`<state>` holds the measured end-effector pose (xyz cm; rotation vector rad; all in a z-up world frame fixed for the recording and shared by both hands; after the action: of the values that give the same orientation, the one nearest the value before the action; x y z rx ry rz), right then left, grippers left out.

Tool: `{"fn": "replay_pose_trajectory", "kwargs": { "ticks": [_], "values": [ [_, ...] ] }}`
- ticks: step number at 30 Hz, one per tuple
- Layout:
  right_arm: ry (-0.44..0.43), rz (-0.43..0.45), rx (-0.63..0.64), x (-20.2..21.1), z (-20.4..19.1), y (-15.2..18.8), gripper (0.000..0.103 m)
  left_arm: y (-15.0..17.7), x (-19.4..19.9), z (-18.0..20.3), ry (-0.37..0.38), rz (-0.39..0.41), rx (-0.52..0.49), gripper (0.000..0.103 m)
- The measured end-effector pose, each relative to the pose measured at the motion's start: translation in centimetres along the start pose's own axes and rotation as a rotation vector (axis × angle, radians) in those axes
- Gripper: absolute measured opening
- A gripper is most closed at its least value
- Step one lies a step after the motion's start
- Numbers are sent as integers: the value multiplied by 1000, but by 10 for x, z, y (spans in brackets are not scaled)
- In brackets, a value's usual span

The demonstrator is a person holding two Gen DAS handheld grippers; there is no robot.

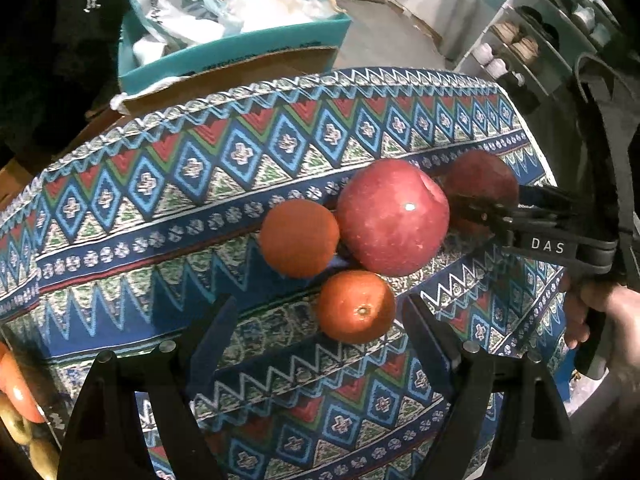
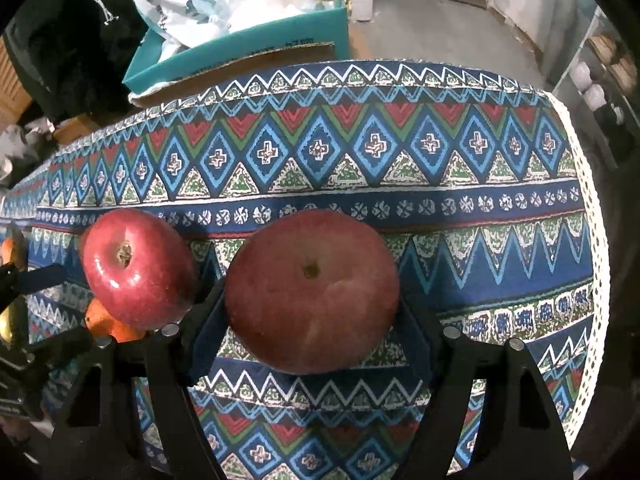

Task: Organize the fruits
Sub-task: 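Grasp a small orange with the left tool while the right tool grasps a red apple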

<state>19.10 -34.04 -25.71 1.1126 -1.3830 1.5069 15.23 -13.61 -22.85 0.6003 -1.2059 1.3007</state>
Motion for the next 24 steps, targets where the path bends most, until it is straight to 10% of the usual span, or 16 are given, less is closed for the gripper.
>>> {"fn": "replay_pose_trajectory", "kwargs": {
  "ticks": [17,24],
  "values": [
    [22,54,-13,31,6,18,76,2,-38,14,-4,-47,-24,83],
    [12,70,-6,39,3,18,76,4,-36,17,2,-23,-46,49]
  ]
}}
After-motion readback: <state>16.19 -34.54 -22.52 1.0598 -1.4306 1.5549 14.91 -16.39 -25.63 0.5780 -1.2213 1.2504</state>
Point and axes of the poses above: each gripper's, at about its wrist camera, not at the fingertips, and x roughly against the way its jaws point, z to its right, y to its underside, the point moved 1 cm from there along -x, roughly the way its jaws point, and after that the axes turned 8 degrees about y, right-handed, at the moved point
